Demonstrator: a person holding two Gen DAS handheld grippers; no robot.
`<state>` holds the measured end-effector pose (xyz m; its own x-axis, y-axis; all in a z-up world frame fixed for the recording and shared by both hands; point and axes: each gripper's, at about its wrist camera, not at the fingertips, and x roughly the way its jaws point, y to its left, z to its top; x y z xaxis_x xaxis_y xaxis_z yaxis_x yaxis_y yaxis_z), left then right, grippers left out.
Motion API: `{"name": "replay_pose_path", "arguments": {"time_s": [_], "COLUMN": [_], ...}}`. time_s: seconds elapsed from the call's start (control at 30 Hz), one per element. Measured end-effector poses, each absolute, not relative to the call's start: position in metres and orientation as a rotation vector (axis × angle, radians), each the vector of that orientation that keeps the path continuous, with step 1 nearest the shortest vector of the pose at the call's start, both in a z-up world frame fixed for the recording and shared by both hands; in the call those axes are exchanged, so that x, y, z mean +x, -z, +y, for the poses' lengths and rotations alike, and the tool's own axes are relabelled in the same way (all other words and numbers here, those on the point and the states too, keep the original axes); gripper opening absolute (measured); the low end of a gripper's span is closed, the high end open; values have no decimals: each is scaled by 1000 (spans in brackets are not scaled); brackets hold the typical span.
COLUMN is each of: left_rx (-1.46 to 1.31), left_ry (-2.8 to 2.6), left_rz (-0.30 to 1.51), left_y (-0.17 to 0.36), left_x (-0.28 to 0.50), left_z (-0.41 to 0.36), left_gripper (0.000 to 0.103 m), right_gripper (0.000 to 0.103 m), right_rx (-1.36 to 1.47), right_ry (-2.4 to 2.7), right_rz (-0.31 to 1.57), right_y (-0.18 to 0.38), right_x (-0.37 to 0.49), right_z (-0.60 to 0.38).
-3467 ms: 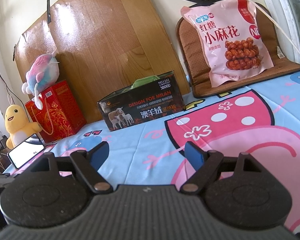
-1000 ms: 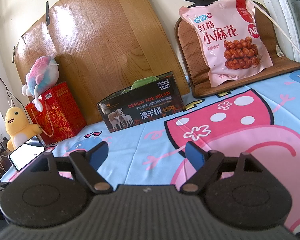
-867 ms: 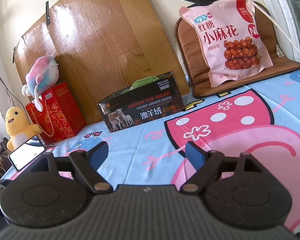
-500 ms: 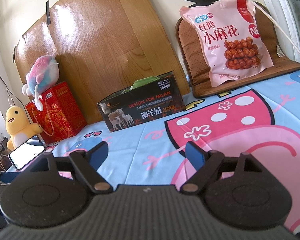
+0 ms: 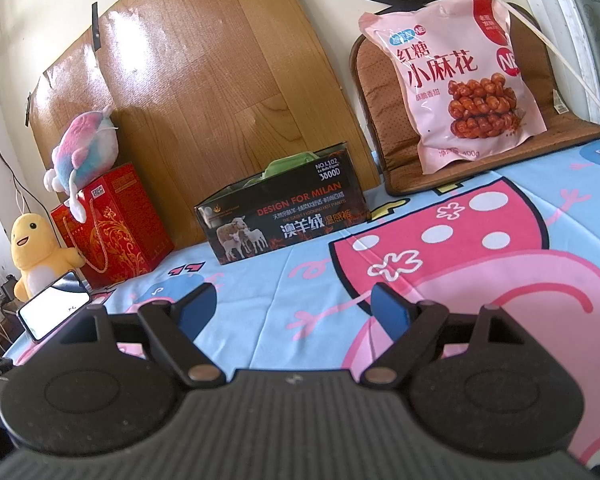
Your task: Organize snacks
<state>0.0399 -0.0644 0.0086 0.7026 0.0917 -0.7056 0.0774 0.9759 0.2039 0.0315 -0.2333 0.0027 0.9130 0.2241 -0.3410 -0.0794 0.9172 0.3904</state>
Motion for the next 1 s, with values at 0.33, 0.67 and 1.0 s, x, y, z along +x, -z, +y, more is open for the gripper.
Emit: {"name": "replay_pose_path", "arguments": {"time_s": [0.33,0.67,1.0], "left_rx": [222,186,194], "left_ry": [66,159,225], "left_rz": [815,831,819], "left_y": [-8,-9,-12], "left_x": [36,31,24], "left_z": [-70,-75,-84], "left_gripper": [103,103,103], "right_gripper": [86,86,86], "right_rx": [381,390,425], "right_ry": [-161,-159,-148], "right_rz": [391,392,395], "right_y": [-3,-3,-2], "right_x": [32,32,31], "right_z": [-234,-234,-236]}}
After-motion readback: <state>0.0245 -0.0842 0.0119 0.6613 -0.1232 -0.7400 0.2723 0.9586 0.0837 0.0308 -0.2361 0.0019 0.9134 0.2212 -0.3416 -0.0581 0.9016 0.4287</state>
